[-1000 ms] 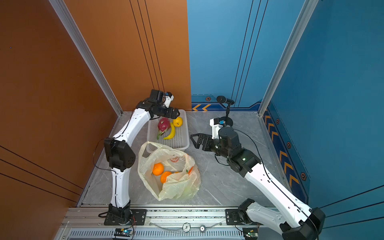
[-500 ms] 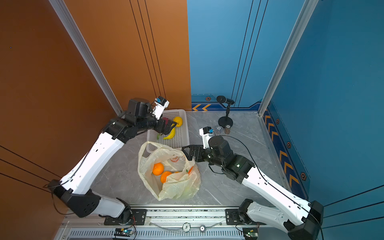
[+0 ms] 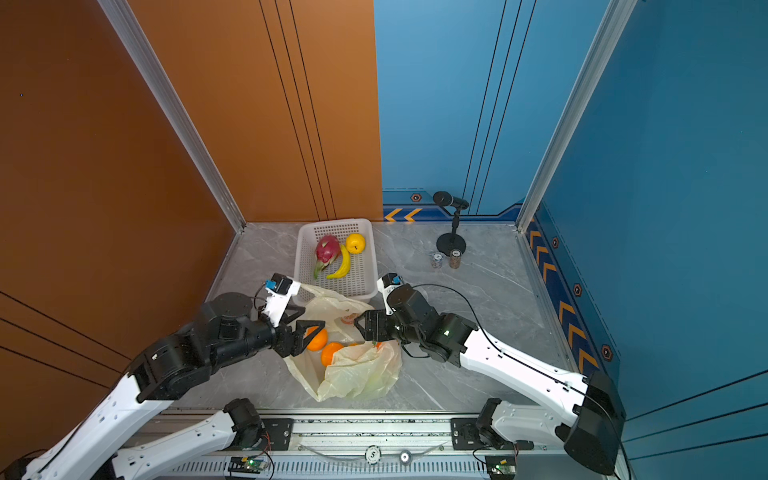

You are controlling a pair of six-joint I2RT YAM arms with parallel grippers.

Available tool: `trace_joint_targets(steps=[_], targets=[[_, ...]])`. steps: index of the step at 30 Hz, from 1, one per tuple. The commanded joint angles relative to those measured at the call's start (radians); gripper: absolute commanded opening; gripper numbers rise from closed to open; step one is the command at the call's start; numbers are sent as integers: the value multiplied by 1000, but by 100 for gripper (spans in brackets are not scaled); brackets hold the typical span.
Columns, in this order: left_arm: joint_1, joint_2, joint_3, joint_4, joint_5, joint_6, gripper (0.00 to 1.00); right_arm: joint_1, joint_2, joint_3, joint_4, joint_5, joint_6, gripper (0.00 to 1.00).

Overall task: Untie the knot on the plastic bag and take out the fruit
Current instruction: 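Move both grippers back down to the bag opening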

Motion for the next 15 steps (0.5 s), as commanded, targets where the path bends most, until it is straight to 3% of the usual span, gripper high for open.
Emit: trace_joint_targets(steps=[1, 8, 15], targets=[[-101, -17, -124, -11, -69, -165, 68, 36, 27, -31, -80, 44, 2, 70], [-398, -66, -379, 33, -258, -369, 63, 85, 31, -145, -225, 178, 2, 63], [-599, -68, -650, 282, -334, -482, 66, 85, 12, -219, -318, 288, 47, 62]])
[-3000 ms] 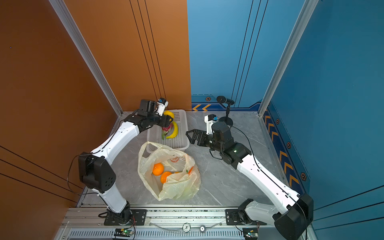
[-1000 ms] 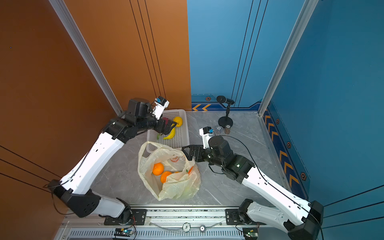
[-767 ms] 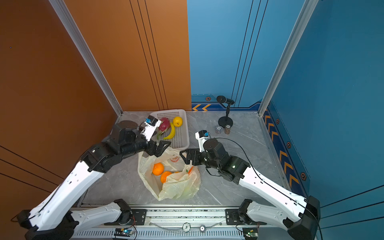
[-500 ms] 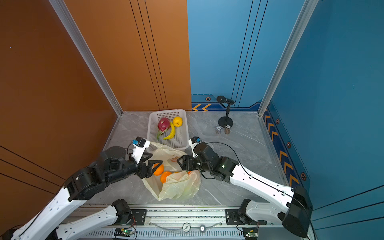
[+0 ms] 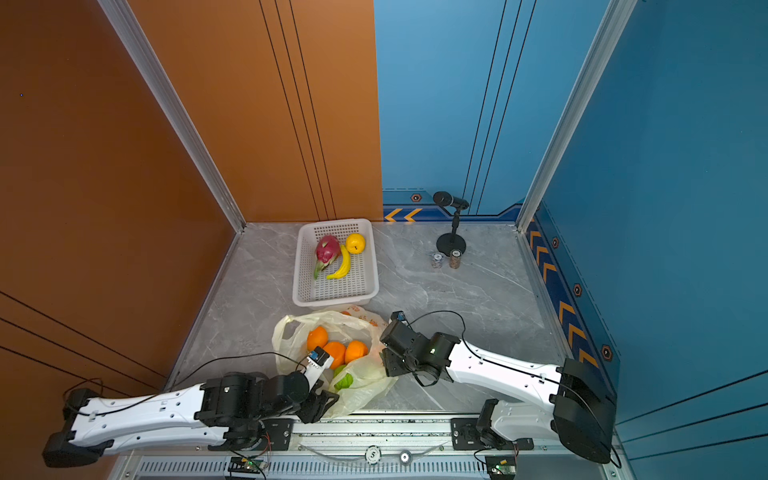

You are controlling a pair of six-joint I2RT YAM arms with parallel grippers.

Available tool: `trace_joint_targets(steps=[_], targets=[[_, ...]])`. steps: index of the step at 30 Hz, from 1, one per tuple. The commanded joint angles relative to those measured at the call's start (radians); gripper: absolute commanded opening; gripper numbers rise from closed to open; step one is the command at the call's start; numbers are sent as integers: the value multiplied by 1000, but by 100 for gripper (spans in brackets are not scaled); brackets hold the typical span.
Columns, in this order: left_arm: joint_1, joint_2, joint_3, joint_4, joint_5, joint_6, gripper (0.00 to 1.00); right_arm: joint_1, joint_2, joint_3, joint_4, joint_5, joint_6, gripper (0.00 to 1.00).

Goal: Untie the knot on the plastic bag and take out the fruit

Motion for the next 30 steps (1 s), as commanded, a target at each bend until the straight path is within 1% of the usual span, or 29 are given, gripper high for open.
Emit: trace_joint_targets(steps=[1, 4, 7, 10, 13, 18, 23, 30], targets=[[-52, -4, -75, 144, -94, -92, 66, 4, -24, -10, -91, 100, 36, 64], [-62, -9, -89, 155, -118, -89, 67, 12, -73, 17, -112, 122, 45, 67], [-62, -22, -91, 150, -132, -73, 69, 55, -152, 63, -101, 163, 27, 73], [-65, -41, -93, 148, -148, -69, 70, 98, -213, 108, -74, 177, 5, 73], [-65, -63, -100, 146, -160, -68, 70, 125, -217, 144, -32, 136, -8, 70], [-64, -84, -102, 145, -178, -57, 70, 163, -109, 241, -1, 71, -48, 64], [-62, -95, -94, 146, -187, -37, 70, 177, 63, 333, -8, 111, -44, 58], [-56, -97, -90, 162, -188, 5, 70, 159, 230, 366, 51, 131, -18, 55]])
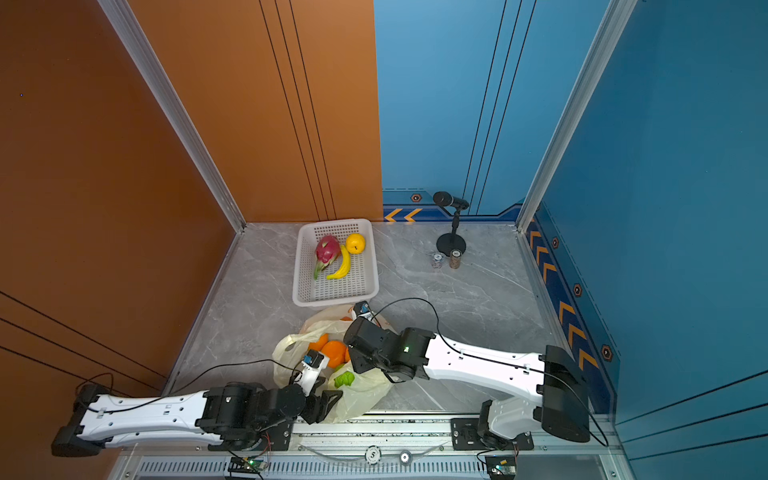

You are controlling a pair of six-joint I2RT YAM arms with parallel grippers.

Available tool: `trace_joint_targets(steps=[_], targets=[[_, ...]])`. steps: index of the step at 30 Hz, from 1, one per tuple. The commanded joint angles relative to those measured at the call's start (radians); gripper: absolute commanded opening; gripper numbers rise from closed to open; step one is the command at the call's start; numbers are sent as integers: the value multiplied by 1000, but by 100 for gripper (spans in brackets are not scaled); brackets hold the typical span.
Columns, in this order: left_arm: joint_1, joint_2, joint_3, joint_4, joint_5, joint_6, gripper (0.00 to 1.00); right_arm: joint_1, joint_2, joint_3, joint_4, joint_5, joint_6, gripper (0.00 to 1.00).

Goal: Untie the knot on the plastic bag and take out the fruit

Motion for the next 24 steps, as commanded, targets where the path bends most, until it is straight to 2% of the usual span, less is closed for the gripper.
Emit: trace_joint_targets(steps=[1, 10, 19, 21, 24], targets=[[-3, -6, -2, 25, -20, 41, 70, -17, 63, 47, 26, 45, 17, 55], [10, 0, -47, 69, 25, 49, 70, -62, 241, 135, 3, 53, 49, 60], [36, -6, -67, 84, 49, 52, 70, -93, 367, 174, 9, -12, 62, 69], [41, -6, -64, 82, 51, 60, 70, -93, 386, 176, 17, -21, 63, 68], [53, -12, -60, 76, 49, 71, 70, -99, 402, 171, 35, -43, 65, 62]])
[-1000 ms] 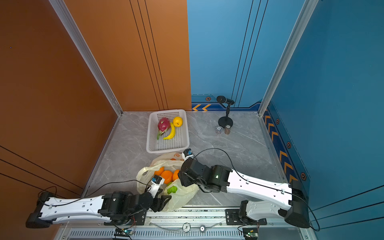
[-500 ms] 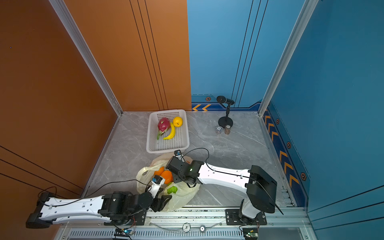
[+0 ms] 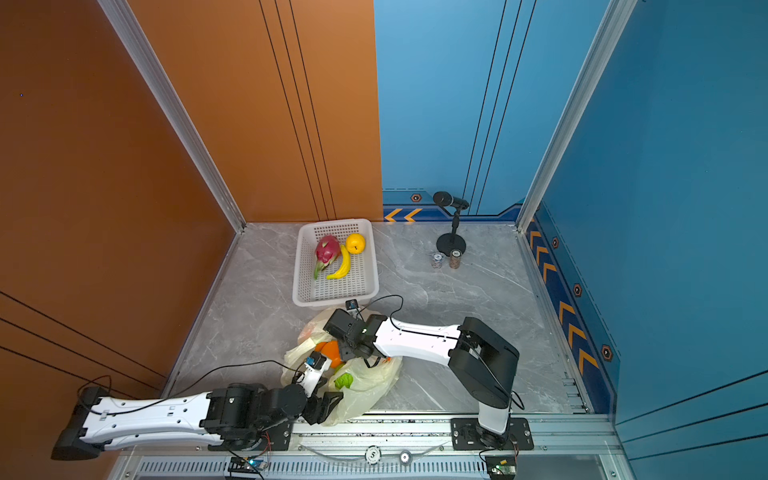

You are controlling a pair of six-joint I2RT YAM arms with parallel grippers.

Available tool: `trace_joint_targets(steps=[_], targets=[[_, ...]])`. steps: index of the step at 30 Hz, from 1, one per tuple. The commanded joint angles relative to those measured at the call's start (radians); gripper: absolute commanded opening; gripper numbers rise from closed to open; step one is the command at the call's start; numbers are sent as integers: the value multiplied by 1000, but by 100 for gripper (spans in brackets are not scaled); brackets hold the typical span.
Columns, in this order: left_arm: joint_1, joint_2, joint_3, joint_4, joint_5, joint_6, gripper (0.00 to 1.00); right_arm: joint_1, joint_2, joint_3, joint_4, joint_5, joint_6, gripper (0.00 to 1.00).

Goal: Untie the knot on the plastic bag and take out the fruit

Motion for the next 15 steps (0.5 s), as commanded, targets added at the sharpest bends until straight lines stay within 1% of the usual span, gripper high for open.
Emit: trace_joint_targets(steps=[1, 3, 5, 7, 13, 15], targets=[[21, -13, -8, 2, 10, 30, 70, -10, 19, 14, 4, -38, 11, 59], [33, -23, -4, -8, 7, 36, 70, -15, 18, 10, 7, -48, 10, 55], [46, -36, 4, -22, 6, 49, 70, -20, 17, 1, 9, -57, 8, 50], [61, -51, 21, -45, 4, 66, 73, -26, 8, -11, 12, -59, 8, 45], [95, -88, 60, -119, -8, 118, 84, -44, -46, -36, 37, -51, 2, 42], [107, -100, 74, -144, -14, 135, 85, -50, -69, -52, 55, -51, 2, 41]])
